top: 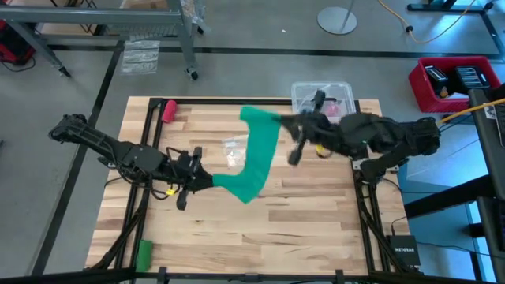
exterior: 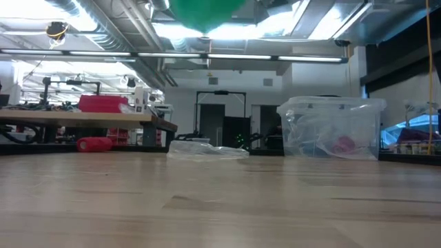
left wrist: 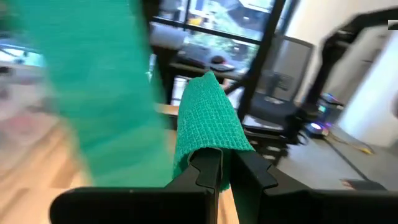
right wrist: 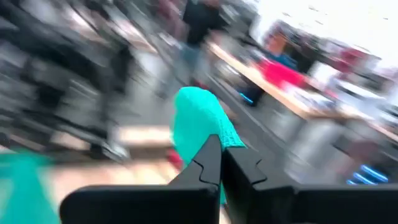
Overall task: Roll bandage
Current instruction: Roll the green bandage
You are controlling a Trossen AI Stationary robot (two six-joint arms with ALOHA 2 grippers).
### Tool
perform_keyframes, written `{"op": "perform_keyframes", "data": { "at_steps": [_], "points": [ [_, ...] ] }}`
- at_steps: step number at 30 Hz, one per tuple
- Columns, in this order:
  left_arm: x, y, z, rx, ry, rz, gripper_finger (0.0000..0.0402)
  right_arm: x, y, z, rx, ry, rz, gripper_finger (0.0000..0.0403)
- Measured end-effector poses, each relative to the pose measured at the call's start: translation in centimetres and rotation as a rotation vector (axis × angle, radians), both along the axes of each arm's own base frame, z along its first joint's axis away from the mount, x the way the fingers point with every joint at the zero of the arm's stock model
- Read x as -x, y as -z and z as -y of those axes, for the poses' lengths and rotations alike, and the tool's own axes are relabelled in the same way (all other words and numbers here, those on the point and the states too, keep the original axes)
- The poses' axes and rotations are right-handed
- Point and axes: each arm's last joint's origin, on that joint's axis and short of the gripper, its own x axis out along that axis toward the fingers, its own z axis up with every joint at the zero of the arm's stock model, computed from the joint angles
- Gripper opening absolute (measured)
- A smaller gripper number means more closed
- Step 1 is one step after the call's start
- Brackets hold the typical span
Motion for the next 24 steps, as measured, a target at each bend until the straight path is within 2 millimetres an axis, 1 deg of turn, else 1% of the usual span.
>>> {"op": "perform_keyframes", "data": {
  "at_steps": [3,5,9,12,15,18,21,24],
  "points": [
    [0.3,-0.4,0.9,0.019,0.1,0.035,0.0017,0.2,1.2,2.2,0.024,0.182,-0.113,0.0018],
    [0.6,-0.6,1.5,0.037,0.177,0.049,0.0017,0.4,2.1,3.7,0.003,0.244,-0.187,0.0035],
    [1.0,-0.6,2.2,0.042,0.239,0.047,0.0017,0.9,4.0,6.3,-0.124,0.303,-0.315,0.0097],
    [1.1,-0.7,2.4,0.051,0.249,0.055,0.0017,1.1,5.5,7.5,-0.217,0.305,-0.41,0.0153],
    [1.1,-1.1,2.4,0.088,0.248,0.094,0.0017,1.3,6.3,7.7,-0.296,0.232,-0.489,0.0204],
    [1.0,-1.8,2.1,0.136,0.233,0.124,0.0017,2.2,6.3,7.5,-0.337,0.194,-0.528,0.0241],
    [1.0,-2.2,1.9,0.199,0.217,0.111,0.0017,3.8,5.6,6.8,-0.38,0.146,-0.521,0.0263],
    [0.9,-2.0,1.7,0.248,0.208,0.085,0.0017,5.1,5.1,6.5,-0.434,0.085,-0.52,0.0273]
  ]
}}
